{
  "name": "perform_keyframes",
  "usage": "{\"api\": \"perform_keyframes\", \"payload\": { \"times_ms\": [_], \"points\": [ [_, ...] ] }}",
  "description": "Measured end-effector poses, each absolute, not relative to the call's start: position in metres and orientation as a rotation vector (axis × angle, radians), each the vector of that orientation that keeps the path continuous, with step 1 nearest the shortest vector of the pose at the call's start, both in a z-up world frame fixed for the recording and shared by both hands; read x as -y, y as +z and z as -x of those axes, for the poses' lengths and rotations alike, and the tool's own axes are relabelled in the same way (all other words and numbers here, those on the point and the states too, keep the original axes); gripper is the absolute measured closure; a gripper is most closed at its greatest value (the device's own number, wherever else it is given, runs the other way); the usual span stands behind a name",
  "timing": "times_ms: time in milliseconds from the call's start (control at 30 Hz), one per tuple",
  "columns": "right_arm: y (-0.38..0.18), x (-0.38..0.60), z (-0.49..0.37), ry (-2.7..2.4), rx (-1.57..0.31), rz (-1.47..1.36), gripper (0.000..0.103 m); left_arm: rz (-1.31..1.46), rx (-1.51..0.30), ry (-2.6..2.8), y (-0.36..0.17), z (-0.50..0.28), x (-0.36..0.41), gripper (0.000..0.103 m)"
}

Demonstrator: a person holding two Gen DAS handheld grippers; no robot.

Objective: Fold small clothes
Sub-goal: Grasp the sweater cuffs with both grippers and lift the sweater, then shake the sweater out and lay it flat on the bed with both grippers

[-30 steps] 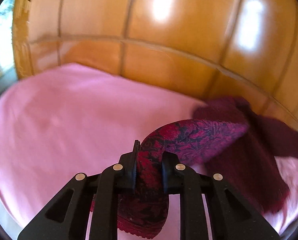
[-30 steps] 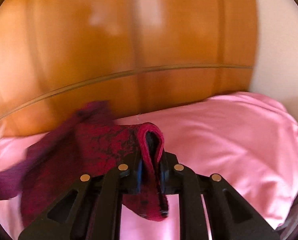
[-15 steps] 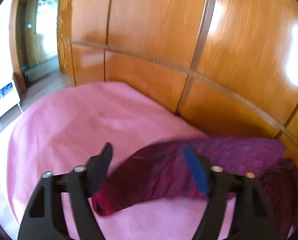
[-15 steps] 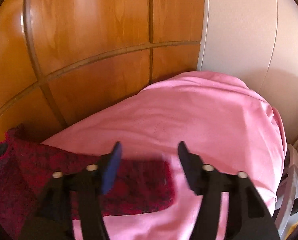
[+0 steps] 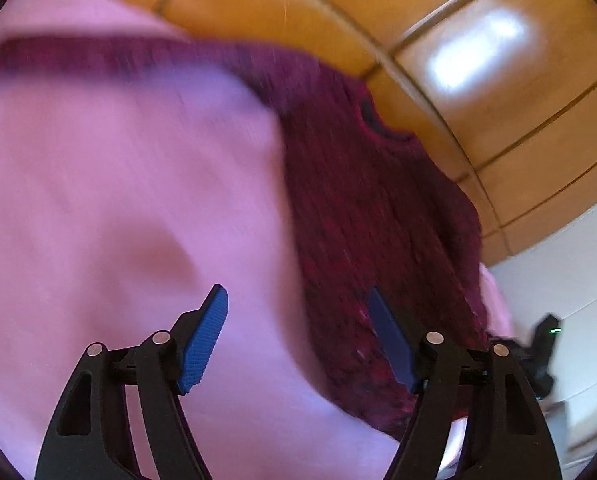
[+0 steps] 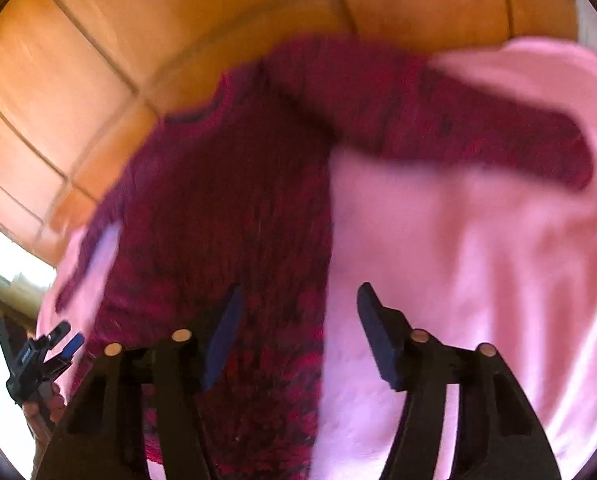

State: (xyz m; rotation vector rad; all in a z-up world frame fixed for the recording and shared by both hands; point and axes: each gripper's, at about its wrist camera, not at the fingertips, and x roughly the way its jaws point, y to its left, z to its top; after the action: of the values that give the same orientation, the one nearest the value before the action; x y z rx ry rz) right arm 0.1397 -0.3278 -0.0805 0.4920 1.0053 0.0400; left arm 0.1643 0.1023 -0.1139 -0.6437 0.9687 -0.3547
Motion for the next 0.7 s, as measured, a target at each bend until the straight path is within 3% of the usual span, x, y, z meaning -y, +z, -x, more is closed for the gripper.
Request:
{"api": "perform_keyframes", "payload": {
  "times_ms": [167,200,233,300,333,400,700],
  "points": [
    [-0.095,0.321,-0.138,0.069,-1.025,-0.549,0.064,0.744,-0.965,-0.394,-0.129,-0.166,-0.086,0.034],
    [-0.094,0.320,-0.137,0.075,-1.024,-0.559,0.065,0.770,-0.969,-0.412,-0.131,-0.171,-0.086,0.043],
    [-0.094,0.318,-0.136,0.072,-1.024,-0.554,0.066,0.792,-0.982,-0.427,-0.131,-0.174,-0.083,0.060],
    [-0.097,0.316,-0.137,0.081,-1.029,-0.532,0.074,0.790,-1.013,-0.412,-0.138,-0.182,-0.073,0.082],
    [-0.096,0.314,-0.138,0.085,-1.034,-0.515,0.077,0.783,-1.017,-0.412,-0.138,-0.183,-0.071,0.086],
    [-0.089,0.312,-0.139,0.091,-1.033,-0.486,0.087,0.758,-1.009,-0.409,-0.129,-0.184,-0.073,0.089],
    [-0.003,0.328,-0.100,0.131,-0.856,-0.406,0.092,0.644,-0.887,-0.462,-0.032,-0.143,-0.104,0.093]
  ]
}}
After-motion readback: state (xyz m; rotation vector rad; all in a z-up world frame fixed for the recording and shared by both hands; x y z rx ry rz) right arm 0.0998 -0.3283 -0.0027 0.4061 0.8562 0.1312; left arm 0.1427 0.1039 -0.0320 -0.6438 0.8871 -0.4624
